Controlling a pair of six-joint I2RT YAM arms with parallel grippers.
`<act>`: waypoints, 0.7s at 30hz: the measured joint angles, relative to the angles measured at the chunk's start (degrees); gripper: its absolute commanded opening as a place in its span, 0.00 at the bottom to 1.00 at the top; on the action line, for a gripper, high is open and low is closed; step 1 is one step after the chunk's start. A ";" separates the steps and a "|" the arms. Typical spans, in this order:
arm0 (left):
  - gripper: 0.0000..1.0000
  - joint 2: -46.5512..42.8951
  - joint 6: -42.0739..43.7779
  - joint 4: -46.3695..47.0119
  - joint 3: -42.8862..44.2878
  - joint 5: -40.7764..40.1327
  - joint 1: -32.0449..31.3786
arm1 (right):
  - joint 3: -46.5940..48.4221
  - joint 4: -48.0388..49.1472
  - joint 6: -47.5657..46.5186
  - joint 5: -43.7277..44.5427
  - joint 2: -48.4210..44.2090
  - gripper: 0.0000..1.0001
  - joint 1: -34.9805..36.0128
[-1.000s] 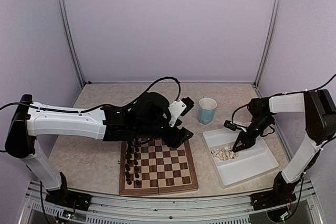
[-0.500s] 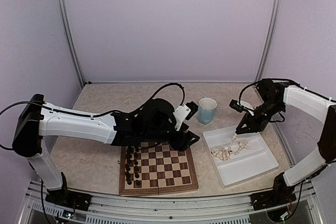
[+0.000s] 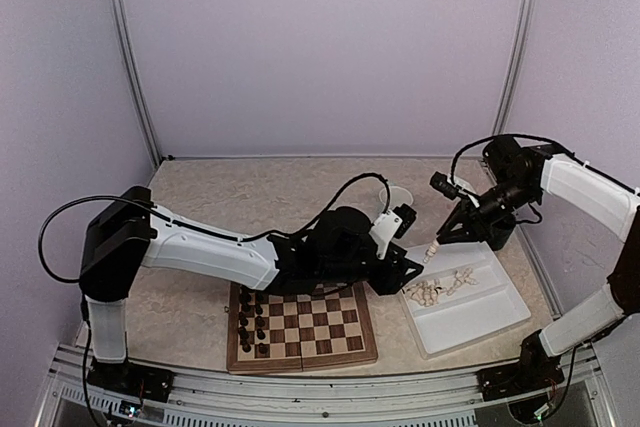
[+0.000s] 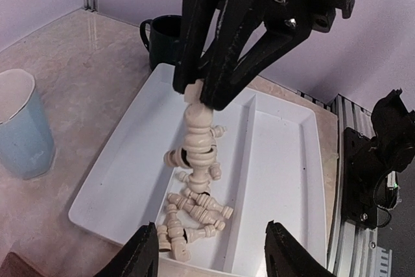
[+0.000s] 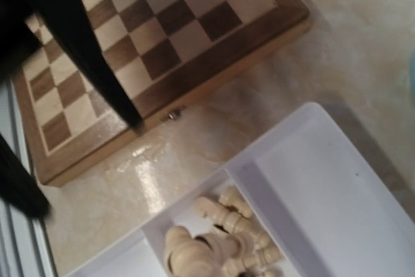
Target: Set up the chess pieces on the board
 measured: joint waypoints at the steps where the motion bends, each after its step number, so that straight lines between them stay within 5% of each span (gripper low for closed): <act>1: 0.54 1.36 -0.04 0.20 1.44 0.04 -0.22 | 0.00 -0.02 0.09 -0.31 -0.15 0.02 0.13; 21: 0.27 11.69 -0.79 0.59 11.21 -0.33 -0.92 | -0.04 -0.87 1.05 -2.49 -2.23 0.03 0.83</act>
